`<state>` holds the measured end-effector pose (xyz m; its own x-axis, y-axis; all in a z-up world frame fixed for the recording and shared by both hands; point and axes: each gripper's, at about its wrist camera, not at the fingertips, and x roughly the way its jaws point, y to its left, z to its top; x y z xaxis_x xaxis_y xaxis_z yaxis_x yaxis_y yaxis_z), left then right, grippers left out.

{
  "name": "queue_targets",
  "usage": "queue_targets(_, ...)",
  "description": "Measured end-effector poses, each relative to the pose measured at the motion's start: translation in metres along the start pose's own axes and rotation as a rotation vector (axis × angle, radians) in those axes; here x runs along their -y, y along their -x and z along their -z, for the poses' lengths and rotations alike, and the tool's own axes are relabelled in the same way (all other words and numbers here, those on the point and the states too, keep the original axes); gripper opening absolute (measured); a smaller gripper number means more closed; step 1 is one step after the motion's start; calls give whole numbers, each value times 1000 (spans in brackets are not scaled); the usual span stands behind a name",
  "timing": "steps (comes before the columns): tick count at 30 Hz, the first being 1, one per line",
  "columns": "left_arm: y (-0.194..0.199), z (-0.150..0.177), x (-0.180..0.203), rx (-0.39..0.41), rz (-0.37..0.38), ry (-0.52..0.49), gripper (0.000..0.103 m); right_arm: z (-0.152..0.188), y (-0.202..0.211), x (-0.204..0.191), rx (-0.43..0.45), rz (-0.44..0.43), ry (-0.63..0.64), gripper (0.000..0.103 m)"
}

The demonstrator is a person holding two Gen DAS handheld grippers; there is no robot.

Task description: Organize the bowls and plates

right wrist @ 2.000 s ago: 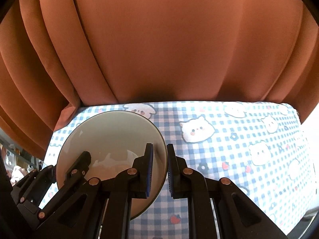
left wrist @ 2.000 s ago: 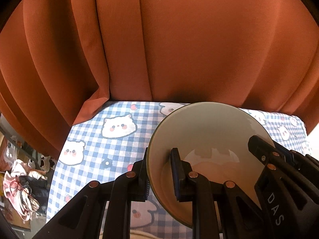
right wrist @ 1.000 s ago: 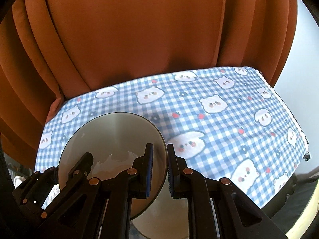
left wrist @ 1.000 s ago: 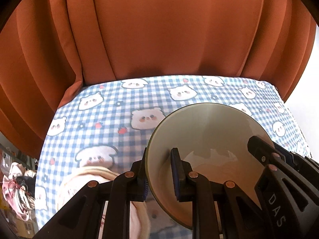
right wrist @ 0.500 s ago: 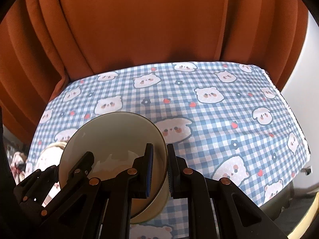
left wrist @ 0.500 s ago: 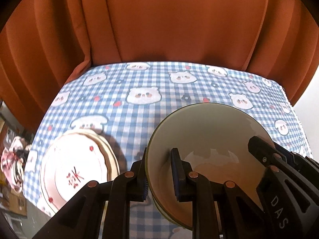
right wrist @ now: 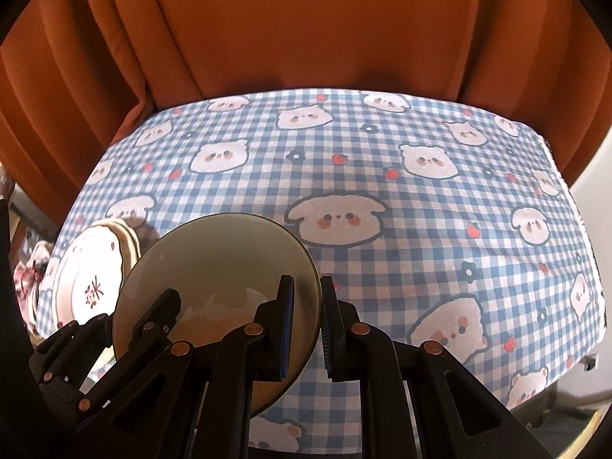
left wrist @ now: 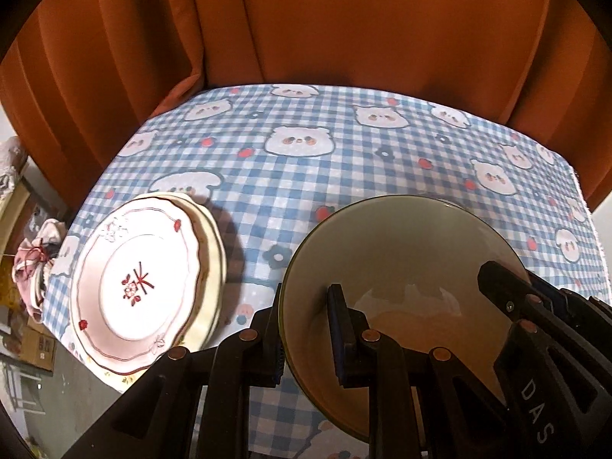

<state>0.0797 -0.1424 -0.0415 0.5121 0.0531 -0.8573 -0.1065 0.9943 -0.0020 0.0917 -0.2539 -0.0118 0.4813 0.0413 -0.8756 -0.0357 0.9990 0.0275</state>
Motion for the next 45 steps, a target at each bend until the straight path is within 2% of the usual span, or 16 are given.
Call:
queue_targets(7,-8,1,-3,-22,-37,23,16,-2,-14,-4,-31,-43,39,16)
queue_targets(15,-11,1,-1,-23,-45,26,17,-5,-18,-3,-11,-48,62,16)
queue_targets(27,-13,14,0,-8,-38,-6,18,10,-18,-4,25,-30,81,16)
queue_targets(29,-14,14,-1,-8,-20,-11,22,10,-18,-4,21,-22,71,16)
queue_targets(34,-17,12,-3,-21,86,-35,43,12,-21,-3,0,-14,27,17)
queue_targets(35,-18,12,-4,-23,105,-43,44,12,-22,-3,-4,-12,11,18)
queue_targets(37,-21,10,-5,-33,140,-54,50,13,-24,-3,-13,1,-12,31)
queue_targets(39,-25,6,-8,-51,197,-64,54,13,-23,-4,-15,26,-35,61)
queue_targets(41,-29,2,-10,-68,229,-81,56,12,-22,-3,-10,48,-67,64)
queue_targets(45,-42,-1,-13,-121,287,-109,58,11,-25,-4,-39,83,-140,65)
